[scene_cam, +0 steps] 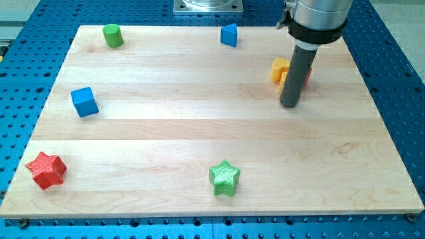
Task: Push red star into the yellow blocks
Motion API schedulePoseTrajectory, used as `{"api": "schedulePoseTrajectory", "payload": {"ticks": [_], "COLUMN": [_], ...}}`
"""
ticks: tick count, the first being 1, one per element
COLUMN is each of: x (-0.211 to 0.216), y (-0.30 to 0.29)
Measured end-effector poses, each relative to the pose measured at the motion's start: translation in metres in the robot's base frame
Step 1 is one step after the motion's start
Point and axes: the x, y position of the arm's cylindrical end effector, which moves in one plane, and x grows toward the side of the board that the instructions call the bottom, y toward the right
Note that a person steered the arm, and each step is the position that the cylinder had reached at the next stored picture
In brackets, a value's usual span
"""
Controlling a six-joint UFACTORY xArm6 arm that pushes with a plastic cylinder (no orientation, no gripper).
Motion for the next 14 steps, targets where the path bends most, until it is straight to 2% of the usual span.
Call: {"api": "schedulePoseTrajectory", "payload": {"ticks": [1,2,4,5,6,8,9,10,11,12,13,14], "x": [0.016,0.048,0.193,0.166,0.109,0.070,0.097,0.056,0.022,0.008,0.005,-0.003], "y": [-0.024,-0.153,-0.337,-0.425,-0.394,-0.291,-0.361,-0.354,-0.240,-0.163,-0.217,-0.154]}}
